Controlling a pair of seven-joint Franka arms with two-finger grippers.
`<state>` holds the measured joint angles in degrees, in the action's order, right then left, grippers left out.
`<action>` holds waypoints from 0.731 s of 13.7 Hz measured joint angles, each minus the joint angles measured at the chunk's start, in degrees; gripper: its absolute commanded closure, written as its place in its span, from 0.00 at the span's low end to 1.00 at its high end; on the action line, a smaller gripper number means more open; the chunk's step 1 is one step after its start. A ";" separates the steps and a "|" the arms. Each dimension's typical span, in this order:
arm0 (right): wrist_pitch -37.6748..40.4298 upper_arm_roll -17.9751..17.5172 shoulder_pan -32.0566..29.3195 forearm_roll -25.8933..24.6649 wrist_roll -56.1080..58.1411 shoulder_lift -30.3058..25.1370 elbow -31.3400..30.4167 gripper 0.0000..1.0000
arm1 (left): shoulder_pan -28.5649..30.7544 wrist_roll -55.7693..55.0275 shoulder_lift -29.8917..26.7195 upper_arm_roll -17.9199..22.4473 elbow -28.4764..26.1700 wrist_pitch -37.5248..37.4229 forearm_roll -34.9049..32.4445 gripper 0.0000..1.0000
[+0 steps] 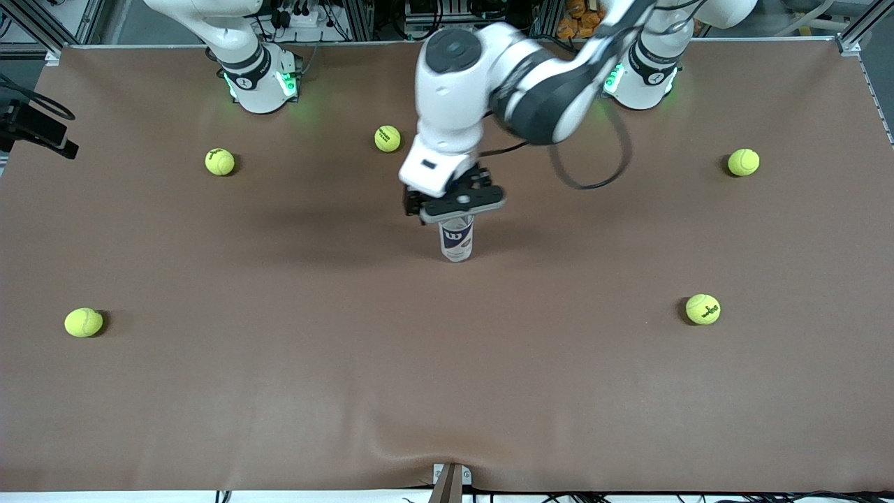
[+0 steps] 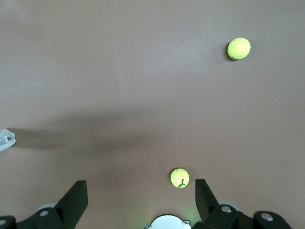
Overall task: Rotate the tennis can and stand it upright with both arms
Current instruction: 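Open the left gripper and lift it away from the can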
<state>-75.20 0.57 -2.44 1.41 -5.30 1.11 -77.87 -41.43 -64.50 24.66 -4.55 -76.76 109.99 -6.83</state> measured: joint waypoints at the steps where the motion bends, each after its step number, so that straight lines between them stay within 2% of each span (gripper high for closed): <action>1: 0.00 -0.01 0.00 0.00 0.00 0.00 0.00 0.00 | 1.90 0.39 -2.38 0.07 0.05 -2.32 0.00 0.00; 6: -0.01 0.01 0.00 0.00 0.00 0.01 0.00 0.00 | 11.72 5.33 -11.44 0.39 -0.13 -12.06 -0.02 0.00; 10: -0.02 -0.01 0.00 0.00 0.00 0.01 0.00 0.00 | 20.28 19.63 -14.68 0.45 -0.27 -18.68 -0.03 0.00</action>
<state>-75.21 0.56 -2.44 1.41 -5.30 1.12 -77.86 -21.16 -44.87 9.98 -4.11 -77.04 91.32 -6.86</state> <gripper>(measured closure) 0.000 0.000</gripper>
